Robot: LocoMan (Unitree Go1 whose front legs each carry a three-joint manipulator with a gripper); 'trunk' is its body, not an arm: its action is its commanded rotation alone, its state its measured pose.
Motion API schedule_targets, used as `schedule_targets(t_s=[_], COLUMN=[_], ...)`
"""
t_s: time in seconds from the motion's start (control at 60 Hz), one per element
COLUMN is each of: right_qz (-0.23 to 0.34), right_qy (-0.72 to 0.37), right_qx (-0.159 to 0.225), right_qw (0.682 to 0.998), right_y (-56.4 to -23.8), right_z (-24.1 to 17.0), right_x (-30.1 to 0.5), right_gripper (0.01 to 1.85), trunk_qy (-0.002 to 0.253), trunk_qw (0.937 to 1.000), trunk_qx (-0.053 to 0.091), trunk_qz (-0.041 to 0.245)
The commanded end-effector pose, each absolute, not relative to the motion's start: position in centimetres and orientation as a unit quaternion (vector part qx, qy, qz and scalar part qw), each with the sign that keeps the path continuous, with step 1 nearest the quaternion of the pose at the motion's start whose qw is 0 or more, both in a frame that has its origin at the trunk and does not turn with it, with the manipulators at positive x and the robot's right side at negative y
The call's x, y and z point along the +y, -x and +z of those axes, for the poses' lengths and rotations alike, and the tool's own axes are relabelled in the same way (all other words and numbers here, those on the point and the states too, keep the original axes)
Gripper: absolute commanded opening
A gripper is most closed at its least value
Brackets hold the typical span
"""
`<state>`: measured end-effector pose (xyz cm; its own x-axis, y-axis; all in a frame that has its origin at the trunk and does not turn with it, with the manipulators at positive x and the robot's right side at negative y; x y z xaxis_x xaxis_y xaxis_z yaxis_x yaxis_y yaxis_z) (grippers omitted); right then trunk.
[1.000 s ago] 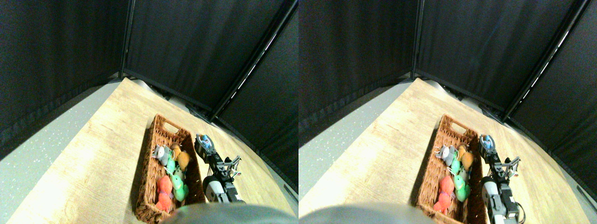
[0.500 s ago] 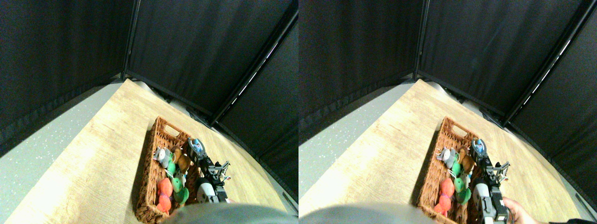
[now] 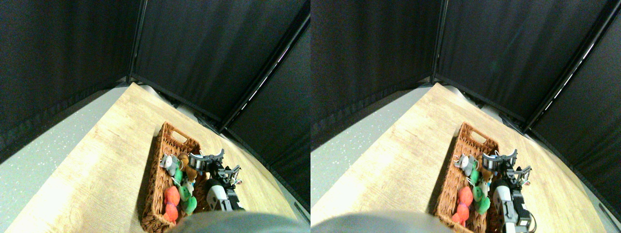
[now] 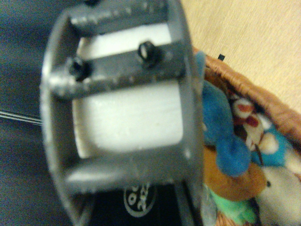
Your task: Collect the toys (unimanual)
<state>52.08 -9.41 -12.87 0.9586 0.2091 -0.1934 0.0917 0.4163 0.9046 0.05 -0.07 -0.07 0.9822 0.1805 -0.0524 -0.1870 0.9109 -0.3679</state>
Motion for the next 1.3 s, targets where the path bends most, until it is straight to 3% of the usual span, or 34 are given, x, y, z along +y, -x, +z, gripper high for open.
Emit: schedule_targets(t_s=[0.017,0.3,0.417,0.567,0.75,0.983,1.3], right_qz=[0.043,0.022,0.014,-0.033,-0.044,-0.07,-0.095], right_qy=[-0.532,-0.538,-0.546,-0.546,-0.557,-0.586,-0.641], right_qx=[0.103,0.061,0.035,-0.007,-0.032,-0.035,-0.036], right_qw=[0.84,0.84,0.837,0.837,0.829,0.807,0.761], right_y=[-52.6,-52.1,-51.2,-49.0,-47.5,-45.5,-42.4], right_z=[-12.1,-12.1,-12.1,-11.2,-11.1,-12.3,-15.0], right_x=[-9.8,-13.7,-16.2,-18.9,-21.3,-23.0,-22.6], right_gripper=[1.37,1.26,1.17,1.19,1.15,1.06,1.03], trunk_qy=[0.187,0.166,0.156,0.143,0.131,0.124,0.121], trunk_qw=[0.9777,0.9827,0.9851,0.988,0.9902,0.9912,0.9912], trunk_qx=[0.008,0.017,0.021,0.026,0.034,0.041,0.047], trunk_qz=[0.095,0.08,0.07,0.053,0.035,0.023,0.025])
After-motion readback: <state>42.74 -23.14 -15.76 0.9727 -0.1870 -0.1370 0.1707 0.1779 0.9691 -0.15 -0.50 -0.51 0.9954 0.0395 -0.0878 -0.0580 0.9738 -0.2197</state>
